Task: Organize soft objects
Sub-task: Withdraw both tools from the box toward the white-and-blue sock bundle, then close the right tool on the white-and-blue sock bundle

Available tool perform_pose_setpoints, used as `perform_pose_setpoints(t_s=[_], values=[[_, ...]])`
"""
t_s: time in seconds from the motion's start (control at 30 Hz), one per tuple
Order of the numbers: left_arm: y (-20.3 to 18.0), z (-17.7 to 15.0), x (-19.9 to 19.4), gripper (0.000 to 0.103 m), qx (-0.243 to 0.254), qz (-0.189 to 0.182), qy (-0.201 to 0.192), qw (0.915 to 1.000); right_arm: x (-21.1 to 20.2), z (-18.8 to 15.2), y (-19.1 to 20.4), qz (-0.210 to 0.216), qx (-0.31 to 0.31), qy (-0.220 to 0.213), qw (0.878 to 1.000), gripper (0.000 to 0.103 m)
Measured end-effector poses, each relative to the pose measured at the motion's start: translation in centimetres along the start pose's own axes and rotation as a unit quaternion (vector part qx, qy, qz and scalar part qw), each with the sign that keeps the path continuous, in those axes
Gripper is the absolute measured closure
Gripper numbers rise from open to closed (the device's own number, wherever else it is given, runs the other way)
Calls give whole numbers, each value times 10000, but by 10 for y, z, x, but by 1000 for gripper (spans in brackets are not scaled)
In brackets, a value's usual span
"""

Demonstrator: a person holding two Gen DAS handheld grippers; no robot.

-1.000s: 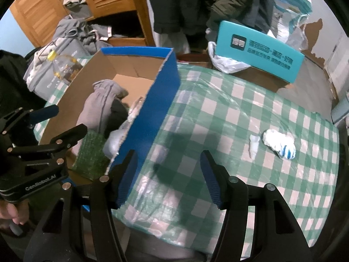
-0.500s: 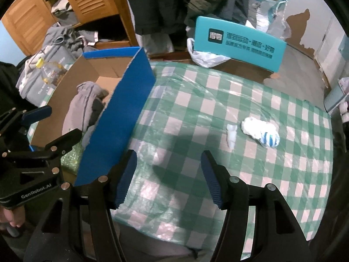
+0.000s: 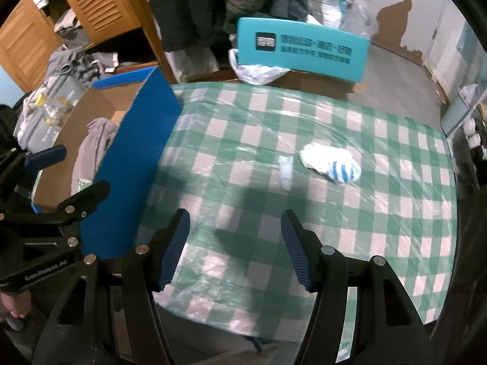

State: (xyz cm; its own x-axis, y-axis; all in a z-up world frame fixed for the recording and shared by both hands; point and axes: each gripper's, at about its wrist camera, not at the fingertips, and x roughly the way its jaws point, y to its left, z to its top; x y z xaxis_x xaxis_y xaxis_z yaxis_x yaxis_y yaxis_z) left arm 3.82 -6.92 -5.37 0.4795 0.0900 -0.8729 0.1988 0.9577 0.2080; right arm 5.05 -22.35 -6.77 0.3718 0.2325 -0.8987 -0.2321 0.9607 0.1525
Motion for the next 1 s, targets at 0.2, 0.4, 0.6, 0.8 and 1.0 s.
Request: perform_pose_setpoints(t_s=[0.2, 0.4, 0.6, 0.8, 1.0], values=[[-18, 8, 5, 24, 111, -53, 52, 9999, -1, -8, -28, -158, 189, 30, 9997, 41], [-30, 16, 14, 24, 143, -110, 147, 9997, 1, -13, -53, -269, 349, 90, 9990, 41], [-42, 22, 31, 23, 183, -196, 333, 9991, 8, -10, -69, -361, 381, 148, 9985, 41], [-51, 34, 51, 23, 142, -325, 467, 9983, 25, 5, -81, -419, 300, 208, 9985, 41], [-57, 54, 69, 23, 179, -387, 525, 9977, 42, 18, -90, -481, 152, 315, 9982, 41]])
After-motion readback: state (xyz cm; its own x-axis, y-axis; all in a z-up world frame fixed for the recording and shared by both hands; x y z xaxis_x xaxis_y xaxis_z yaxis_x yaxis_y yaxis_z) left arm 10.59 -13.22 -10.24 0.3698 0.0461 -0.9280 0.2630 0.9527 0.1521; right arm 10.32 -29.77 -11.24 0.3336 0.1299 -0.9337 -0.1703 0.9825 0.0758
